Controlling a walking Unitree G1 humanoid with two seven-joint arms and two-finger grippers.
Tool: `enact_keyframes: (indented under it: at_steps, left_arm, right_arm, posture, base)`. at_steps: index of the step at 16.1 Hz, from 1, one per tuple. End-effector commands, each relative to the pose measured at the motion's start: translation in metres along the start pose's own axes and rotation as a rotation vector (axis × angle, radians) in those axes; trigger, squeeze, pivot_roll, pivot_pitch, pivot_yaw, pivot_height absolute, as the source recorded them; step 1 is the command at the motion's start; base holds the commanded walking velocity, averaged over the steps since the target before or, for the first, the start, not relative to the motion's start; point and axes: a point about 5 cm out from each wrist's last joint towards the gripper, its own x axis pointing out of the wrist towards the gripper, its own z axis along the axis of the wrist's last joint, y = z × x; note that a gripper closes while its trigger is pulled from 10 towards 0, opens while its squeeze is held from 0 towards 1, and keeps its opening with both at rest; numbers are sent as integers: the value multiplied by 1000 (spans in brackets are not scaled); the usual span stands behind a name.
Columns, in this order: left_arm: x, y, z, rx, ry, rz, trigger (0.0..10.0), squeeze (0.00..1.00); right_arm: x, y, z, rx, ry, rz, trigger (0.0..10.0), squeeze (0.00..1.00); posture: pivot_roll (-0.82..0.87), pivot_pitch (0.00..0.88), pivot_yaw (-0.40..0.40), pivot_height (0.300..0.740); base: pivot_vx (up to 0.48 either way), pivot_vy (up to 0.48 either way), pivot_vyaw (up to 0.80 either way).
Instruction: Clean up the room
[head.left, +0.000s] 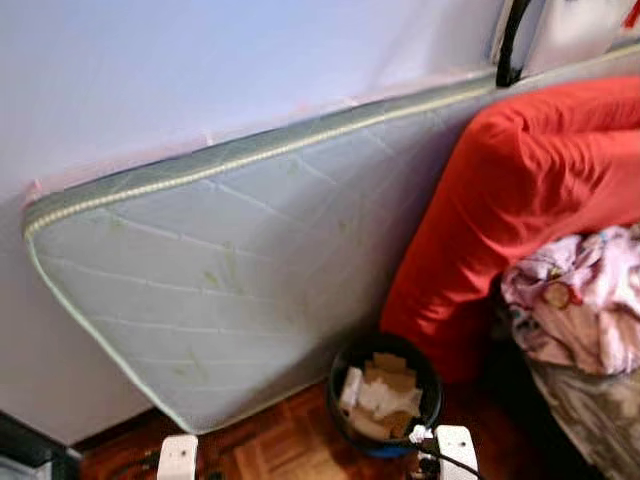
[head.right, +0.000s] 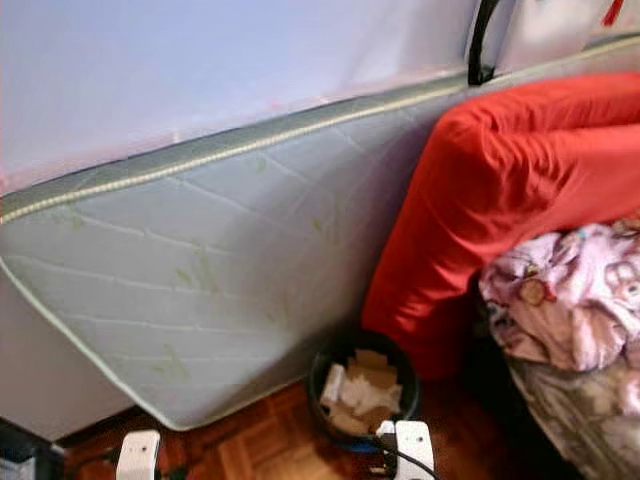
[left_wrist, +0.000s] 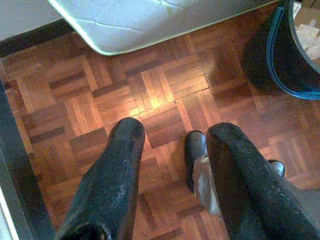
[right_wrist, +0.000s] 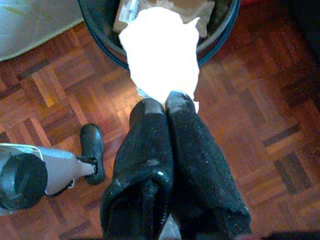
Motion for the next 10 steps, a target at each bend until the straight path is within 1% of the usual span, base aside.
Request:
enact_keyframes:
  at_steps: [1,6,7,8,10]
  left_arm:
    - [0,-1,-2,-6,9,0,10000,0]
    - [0,0,-1,-6,8,5,10000,0]
    - [0,0,-1,-7,6,6,10000,0]
    - [0,0,-1,-8,6,6,10000,0]
    - [0,0,-1,-10,6,5,10000,0]
  right_arm:
    - [-1,-1,-4,10,14,-8,10000,0]
    - [-1,-2,-5,3,20,-9,10000,0]
    - [-1,-3,-5,-21,21,-5,10000,0]
    - [-2,-6,-5,-23,13,-10,10000,0]
    - [-2,-7,-6,-25,17,-13,10000,0]
  posture:
    - [18,0,22,740]
    - [18,0,21,740]
    - [18,0,21,740]
    - [18,0,21,740]
    - [16,0,22,740]
  base:
    - [0,0,0]
    - [0,0,0]
    - [0,0,0]
    - [0,0,0]
    - [0,0,800]
